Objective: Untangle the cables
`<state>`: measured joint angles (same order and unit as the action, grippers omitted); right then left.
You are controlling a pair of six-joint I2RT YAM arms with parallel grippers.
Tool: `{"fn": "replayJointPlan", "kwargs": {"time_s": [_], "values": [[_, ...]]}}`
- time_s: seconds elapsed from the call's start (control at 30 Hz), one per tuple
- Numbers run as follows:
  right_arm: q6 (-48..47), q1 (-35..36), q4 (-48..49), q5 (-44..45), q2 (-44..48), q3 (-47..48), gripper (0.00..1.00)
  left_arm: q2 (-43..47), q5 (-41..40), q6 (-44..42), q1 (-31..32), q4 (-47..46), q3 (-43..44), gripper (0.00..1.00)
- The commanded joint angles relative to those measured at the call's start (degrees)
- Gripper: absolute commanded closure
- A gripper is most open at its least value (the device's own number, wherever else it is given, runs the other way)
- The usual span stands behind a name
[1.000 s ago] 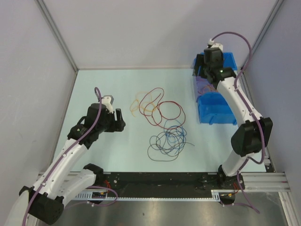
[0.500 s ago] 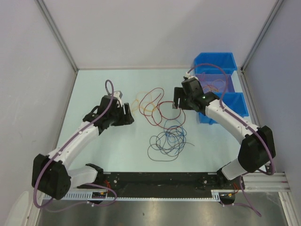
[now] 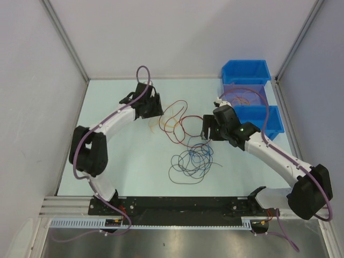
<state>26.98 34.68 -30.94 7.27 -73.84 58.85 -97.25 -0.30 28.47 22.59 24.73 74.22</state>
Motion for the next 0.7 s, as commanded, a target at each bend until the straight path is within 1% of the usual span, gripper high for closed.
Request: {"fn": "replayJointPlan", "kwargs": {"time_s": [0.0, 0.03, 0.13, 0.3, 0.4, 0.53, 0.67], "values": [[0.4, -0.1, 1.3, 0.7, 3.5, -1.9, 0.22, -6.2, -4.9, -0.5, -0.2, 2.0, 8.5, 0.39], [0.5, -0.1, 1.4, 0.7, 3.9, -2.6, 0.22, -9.0, -5.2, -0.7, -0.7, 2.3, 10.8, 0.39], [0.6, -0.2, 1.3, 0.5, 5.0, -3.8, 0.22, -13.2, -4.3, -0.3, -2.1, 2.6, 13.8, 0.43], [0.6, -0.1, 1.5, 0.0, 6.2, -5.1, 0.22, -17.8, -5.0, -1.7, -3.4, 1.5, 18.0, 0.45], [0.5, 0.0, 1.3, -0.3, 6.3, -5.2, 0.22, -21.6, -5.3, -2.7, -4.2, 2.3, 21.9, 0.46], [0.6, 0.0, 0.8, 0.1, 7.0, -5.6, 0.22, -24.5, -3.7, -3.1, -5.2, 0.7, 22.6, 0.49], [0.4, 0.0, 0.2, 0.2, 7.2, -5.9, 0.22, -26.1, -3.5, -3.9, -5.3, -0.1, 22.8, 0.49]]}}
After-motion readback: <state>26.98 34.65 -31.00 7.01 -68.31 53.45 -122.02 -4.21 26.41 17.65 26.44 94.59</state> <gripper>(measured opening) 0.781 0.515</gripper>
